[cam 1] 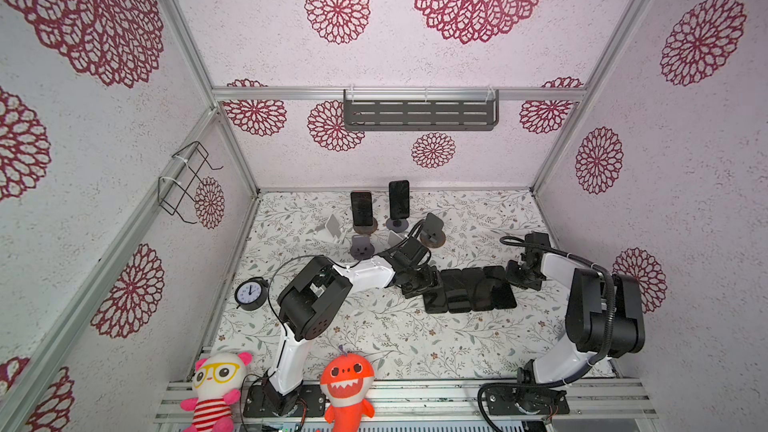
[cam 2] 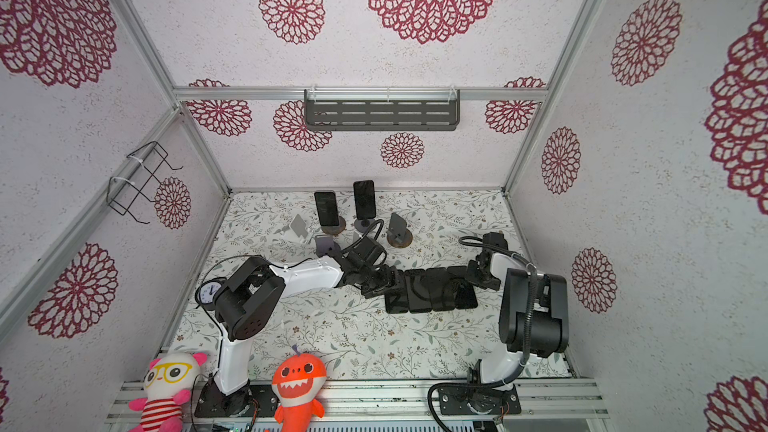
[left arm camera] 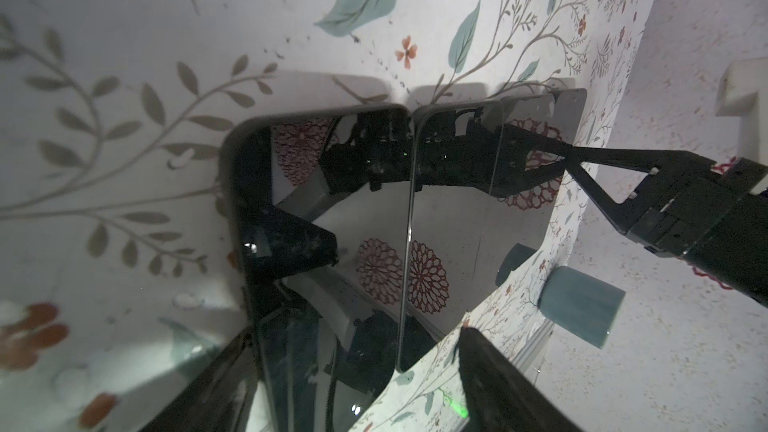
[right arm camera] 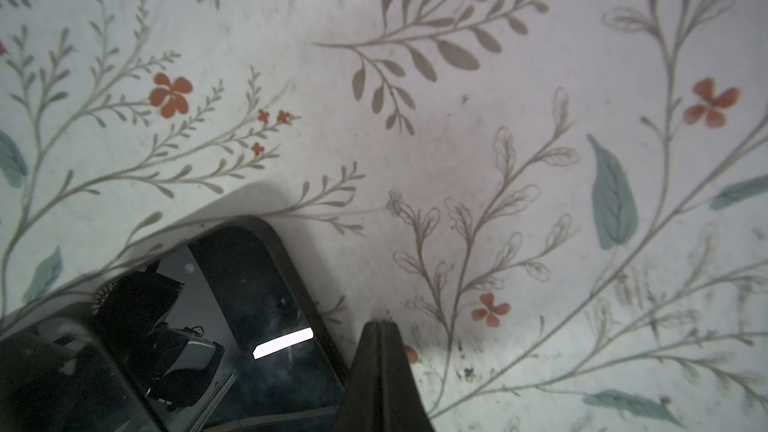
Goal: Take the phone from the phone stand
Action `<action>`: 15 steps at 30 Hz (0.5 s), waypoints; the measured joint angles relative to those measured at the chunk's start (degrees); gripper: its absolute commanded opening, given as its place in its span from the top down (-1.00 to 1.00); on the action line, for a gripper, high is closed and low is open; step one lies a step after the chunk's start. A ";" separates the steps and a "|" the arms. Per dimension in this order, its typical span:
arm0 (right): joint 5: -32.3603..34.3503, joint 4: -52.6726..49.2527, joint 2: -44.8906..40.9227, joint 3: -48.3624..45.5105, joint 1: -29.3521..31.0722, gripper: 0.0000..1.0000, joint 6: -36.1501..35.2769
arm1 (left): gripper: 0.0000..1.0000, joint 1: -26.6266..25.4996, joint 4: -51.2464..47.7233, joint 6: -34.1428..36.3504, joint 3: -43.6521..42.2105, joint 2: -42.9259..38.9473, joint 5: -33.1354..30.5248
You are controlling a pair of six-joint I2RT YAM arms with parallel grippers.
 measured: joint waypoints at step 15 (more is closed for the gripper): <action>-1.05 -3.76 -8.50 0.72 0.13 0.39 -0.11 | -0.74 -0.20 -3.45 7.89 0.02 -6.34 -3.89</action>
